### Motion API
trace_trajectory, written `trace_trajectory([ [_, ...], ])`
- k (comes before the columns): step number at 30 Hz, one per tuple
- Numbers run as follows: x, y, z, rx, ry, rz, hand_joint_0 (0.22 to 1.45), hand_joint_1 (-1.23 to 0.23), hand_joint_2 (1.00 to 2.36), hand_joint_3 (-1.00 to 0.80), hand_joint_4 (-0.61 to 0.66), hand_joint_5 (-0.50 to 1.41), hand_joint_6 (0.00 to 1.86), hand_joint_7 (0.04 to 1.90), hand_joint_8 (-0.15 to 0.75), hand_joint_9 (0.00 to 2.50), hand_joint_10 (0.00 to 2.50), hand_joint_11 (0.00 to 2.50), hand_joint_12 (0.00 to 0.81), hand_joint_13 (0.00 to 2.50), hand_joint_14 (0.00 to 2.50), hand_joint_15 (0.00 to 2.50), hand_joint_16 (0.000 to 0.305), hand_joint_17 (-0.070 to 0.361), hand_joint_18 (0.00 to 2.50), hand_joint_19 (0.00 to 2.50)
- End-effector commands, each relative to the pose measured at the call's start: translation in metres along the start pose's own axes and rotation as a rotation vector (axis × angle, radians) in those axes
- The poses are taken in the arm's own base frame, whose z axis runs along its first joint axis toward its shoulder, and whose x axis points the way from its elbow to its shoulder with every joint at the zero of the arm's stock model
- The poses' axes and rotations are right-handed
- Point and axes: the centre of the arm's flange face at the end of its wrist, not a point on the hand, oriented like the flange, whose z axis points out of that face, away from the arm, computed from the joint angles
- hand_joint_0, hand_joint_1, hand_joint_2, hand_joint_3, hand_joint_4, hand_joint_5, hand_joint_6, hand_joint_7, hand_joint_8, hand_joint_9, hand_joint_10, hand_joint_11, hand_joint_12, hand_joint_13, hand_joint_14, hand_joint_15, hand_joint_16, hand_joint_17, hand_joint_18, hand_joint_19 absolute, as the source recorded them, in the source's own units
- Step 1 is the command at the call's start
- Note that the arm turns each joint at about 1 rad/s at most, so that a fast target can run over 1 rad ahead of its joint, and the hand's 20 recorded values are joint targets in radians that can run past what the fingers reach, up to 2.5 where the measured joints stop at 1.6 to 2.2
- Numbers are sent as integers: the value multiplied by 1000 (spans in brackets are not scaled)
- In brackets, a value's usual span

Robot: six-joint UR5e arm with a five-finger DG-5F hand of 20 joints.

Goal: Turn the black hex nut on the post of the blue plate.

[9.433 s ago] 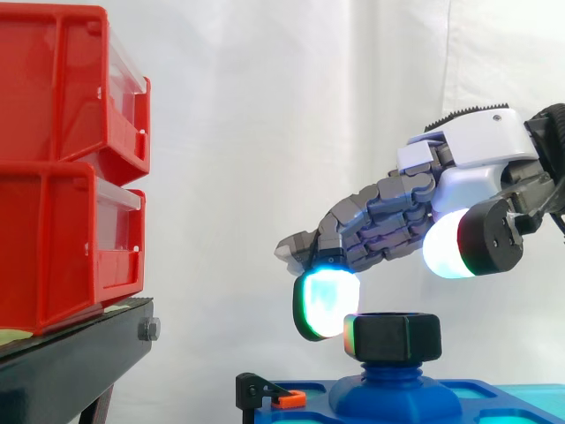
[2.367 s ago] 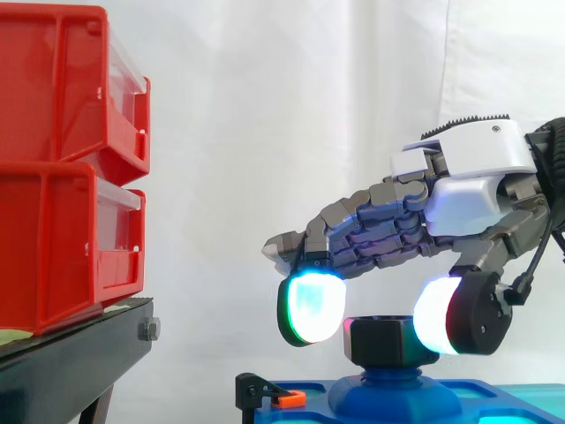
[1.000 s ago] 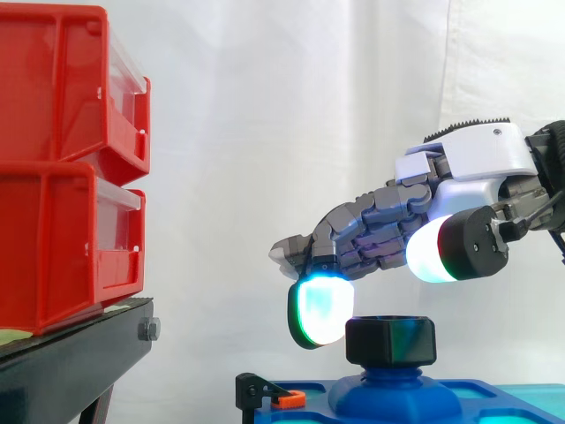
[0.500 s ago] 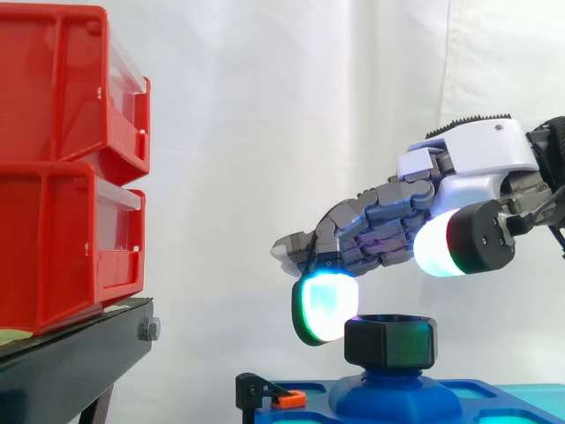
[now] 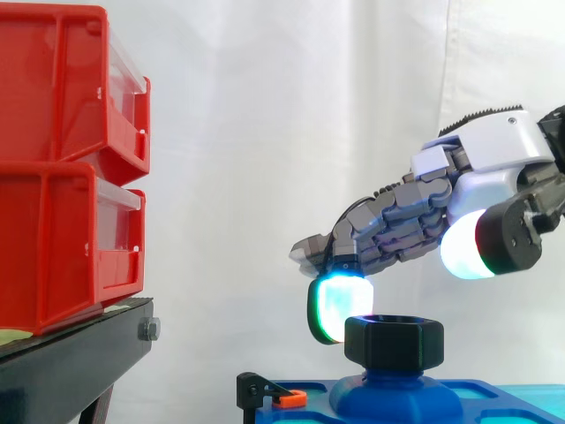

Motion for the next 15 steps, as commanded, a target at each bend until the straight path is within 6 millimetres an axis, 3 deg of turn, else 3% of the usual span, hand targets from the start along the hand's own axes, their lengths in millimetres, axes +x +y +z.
trace_trajectory([
  [1,-4,2,-4,2,4,-7,313,-447,1000,-500,339,-229,503,1068,254,15,0,0,412,37,0,0,56,126,0,0],
  [10,-4,3,-10,14,39,-4,312,-447,1000,-500,340,-229,503,1068,253,15,0,0,413,38,0,0,56,126,0,0],
  [15,-16,13,-21,14,50,-27,314,-447,1000,-500,340,-229,503,1069,252,15,0,0,411,38,0,0,56,126,0,0],
])
